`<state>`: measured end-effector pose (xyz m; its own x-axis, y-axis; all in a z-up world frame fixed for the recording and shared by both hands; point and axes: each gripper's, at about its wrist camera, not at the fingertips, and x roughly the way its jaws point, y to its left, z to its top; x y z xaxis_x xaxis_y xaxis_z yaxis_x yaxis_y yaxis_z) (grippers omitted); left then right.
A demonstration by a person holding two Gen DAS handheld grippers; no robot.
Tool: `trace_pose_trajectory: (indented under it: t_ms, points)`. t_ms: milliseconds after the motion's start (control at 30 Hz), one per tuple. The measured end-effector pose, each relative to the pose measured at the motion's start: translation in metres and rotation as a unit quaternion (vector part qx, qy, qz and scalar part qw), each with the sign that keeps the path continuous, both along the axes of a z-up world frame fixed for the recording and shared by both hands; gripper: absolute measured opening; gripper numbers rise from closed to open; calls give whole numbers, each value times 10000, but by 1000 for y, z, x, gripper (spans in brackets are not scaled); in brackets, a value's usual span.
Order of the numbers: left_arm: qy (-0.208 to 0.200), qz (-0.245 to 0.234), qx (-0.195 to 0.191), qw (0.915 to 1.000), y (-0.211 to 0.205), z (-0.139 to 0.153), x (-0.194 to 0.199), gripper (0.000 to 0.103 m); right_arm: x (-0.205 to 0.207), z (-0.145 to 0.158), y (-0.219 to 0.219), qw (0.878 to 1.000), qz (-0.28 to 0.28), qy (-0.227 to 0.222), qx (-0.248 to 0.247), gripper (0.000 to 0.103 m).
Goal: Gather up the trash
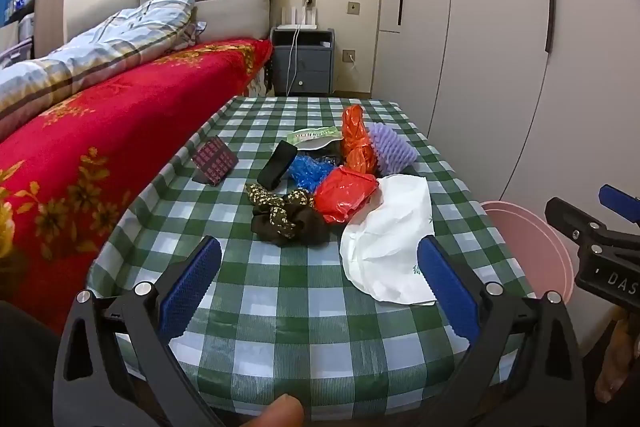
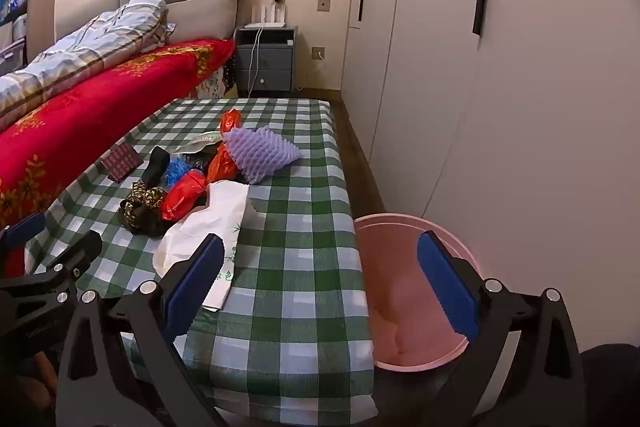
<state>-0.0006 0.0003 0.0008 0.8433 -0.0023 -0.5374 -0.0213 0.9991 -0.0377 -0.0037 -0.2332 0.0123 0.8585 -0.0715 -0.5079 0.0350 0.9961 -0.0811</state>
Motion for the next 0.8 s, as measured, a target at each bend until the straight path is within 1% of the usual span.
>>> trace_pose_trajectory:
  t_ms: [67,100,167,200,267,300,800]
  points:
    - [-43,13,-3,10000,0,2,-1,95,-3,0,6,10000,43,-21,14,95]
    - [-69,20,4,10000,-1,2,-2,95,-1,-1,3,9999,-26,50,102,95]
    - [-105,27,9,9999,-3,3,-3,95,1,-1,1,9999,3,86,132,95]
    - [-84,18,-26,10000,0,-6,-2,95,0,-1,1,9999,-1,77,116,95]
    - [-110,13,-8,9999,-3,-8,-4,95,2,0,-3,9999,7,105,91,95]
    - [-38,15,-132,9999,3,-2,-2,95,1,-1,4,10000,-5,99,-1,95]
    - [-21,29,-114,9999,4,-3,0,95,-3,1,5,9999,96,27,35,95]
